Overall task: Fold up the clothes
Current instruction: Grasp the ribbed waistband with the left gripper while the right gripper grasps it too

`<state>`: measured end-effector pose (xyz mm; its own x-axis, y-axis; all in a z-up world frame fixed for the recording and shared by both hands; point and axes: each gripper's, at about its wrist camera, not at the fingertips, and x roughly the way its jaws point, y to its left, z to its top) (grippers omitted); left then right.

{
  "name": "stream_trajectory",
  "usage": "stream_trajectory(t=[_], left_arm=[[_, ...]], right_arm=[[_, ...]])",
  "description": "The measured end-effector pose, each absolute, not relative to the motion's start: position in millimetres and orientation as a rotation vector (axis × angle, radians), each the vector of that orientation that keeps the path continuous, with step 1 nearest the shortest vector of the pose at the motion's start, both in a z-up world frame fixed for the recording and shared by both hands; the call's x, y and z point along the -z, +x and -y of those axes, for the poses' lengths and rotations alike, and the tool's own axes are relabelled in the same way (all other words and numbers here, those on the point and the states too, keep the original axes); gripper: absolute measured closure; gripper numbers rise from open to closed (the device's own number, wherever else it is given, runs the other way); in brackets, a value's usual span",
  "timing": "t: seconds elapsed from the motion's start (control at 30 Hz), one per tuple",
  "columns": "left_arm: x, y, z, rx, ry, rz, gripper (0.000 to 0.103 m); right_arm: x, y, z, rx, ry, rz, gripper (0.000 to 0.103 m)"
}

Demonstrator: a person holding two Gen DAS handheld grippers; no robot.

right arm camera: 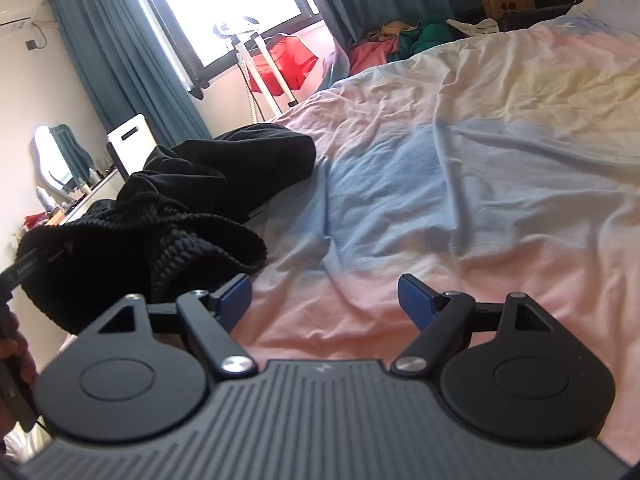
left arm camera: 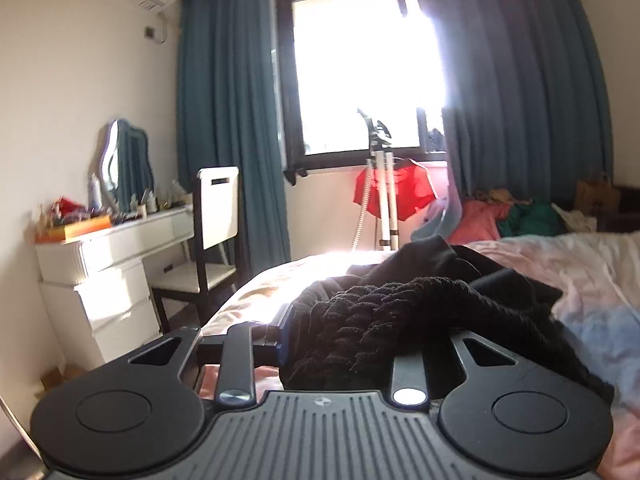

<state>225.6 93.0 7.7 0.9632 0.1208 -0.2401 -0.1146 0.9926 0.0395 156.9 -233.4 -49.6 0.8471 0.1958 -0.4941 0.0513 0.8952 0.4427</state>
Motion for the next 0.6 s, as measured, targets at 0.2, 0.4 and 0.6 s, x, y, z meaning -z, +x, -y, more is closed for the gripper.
stream_trajectory(t=[0.2, 0.4, 0.6], left_arm=[[-2, 228, -191, -0.254, -0.248, -0.341, 0.075], [13, 218, -241, -0.346, -0.312, -0.376, 0.075], [21, 221, -244, -0.400, -0.317, -0.372, 0.075]], right_arm=[[47, 183, 175, -0.236, 0.366, -0.588, 0.021], [68, 243, 128, -0.308, 0.365, -0.668, 0.021], [95, 280, 95, -0.377, 0.376, -0.684, 0.043]])
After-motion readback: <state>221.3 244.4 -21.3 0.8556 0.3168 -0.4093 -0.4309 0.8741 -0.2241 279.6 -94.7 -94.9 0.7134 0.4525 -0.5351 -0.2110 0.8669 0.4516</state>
